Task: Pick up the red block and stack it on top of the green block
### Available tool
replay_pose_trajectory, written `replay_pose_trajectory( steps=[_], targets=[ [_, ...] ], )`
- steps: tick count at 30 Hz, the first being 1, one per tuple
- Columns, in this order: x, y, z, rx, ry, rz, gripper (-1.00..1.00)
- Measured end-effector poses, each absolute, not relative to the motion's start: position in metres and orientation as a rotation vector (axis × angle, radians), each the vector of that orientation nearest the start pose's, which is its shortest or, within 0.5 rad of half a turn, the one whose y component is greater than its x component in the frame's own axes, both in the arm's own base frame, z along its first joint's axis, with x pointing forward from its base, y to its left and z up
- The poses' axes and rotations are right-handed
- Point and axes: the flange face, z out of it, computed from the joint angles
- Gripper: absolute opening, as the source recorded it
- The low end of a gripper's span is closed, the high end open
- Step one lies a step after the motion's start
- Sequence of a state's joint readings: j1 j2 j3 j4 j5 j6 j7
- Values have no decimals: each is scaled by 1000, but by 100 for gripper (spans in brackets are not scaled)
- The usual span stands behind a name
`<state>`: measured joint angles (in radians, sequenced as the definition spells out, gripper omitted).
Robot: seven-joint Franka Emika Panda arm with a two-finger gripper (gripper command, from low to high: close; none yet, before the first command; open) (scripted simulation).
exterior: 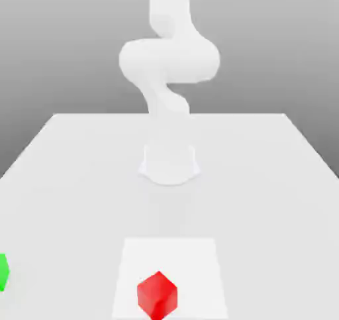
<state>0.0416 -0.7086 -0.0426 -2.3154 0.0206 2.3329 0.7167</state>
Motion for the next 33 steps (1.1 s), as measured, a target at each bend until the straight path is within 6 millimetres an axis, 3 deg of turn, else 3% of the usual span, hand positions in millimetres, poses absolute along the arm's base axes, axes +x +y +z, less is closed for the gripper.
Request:
replay_pose_trajectory(
  steps=[6, 13, 18, 23, 30, 31, 33],
  targets=[
    [449, -10, 569, -2687, 770, -699, 0],
    [492, -7, 437, -2858, 552, -448, 0],
    [499, -7, 343, -2971, 387, -274, 0],
    [488, -14, 255, -3085, 214, -81, 0],
    [478, -21, 157, -3140, 104, -3, 0],
    [477, -21, 149, -3140, 105, -2, -100],
    [477, -21, 148, -3140, 105, -1, -100]
  ],
)
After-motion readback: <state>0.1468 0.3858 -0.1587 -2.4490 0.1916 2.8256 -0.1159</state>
